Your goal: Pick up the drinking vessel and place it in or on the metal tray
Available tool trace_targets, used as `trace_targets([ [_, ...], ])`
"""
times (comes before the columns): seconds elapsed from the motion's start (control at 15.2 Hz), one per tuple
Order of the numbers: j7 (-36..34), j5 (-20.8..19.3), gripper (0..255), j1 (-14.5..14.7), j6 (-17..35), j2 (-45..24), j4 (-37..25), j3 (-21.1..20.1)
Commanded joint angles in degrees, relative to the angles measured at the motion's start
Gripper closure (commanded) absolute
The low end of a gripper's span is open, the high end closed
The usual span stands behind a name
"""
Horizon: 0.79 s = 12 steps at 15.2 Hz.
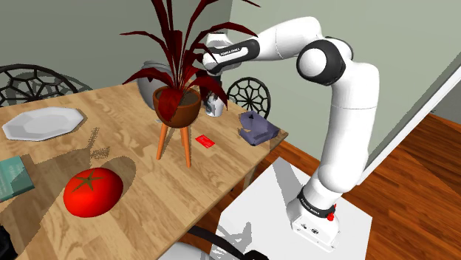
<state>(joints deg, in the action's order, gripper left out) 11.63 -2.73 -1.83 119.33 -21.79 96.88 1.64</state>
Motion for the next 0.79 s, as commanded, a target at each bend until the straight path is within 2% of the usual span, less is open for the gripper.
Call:
trace_targets([
  [0.0,0.2,0.0,0,-0.1,1.0,-1.2,-0.2,0.0],
  [0.33,0.2,0.0,0,-0.2,4.6,-3.1,1.5,0.1],
  [0.73,0.2,0.0,0,-0.2,4.6,-3.1,1.5,0.1],
])
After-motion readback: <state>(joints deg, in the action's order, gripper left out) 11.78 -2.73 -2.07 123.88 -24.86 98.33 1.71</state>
